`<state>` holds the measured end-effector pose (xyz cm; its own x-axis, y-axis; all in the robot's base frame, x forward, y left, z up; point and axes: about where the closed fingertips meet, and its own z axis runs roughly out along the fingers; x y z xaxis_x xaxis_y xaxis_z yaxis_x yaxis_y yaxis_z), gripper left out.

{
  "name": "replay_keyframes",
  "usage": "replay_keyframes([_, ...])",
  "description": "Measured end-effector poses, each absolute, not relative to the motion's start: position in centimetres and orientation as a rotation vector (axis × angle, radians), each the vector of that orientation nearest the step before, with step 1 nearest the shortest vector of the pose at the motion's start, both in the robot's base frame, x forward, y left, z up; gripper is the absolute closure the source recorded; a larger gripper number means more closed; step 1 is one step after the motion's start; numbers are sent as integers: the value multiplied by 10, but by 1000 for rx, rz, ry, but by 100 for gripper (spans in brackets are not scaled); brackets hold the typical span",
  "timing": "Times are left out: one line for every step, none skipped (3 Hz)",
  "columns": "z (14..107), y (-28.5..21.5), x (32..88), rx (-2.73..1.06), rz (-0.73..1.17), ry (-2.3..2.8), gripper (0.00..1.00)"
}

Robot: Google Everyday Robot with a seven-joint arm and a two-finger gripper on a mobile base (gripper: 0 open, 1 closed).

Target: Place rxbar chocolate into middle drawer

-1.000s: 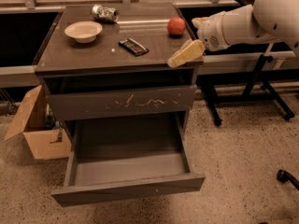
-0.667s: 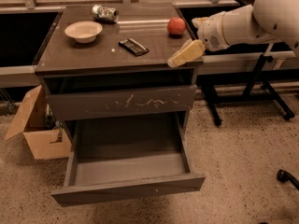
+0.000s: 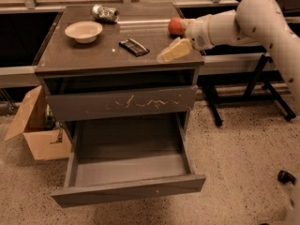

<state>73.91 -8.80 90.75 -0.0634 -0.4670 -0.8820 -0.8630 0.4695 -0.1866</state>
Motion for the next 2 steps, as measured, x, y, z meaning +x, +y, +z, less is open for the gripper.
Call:
replay_keyframes([908, -59, 778, -1140, 548, 1654, 0])
replay_keyframes([904, -35, 805, -1099, 560, 1643, 0])
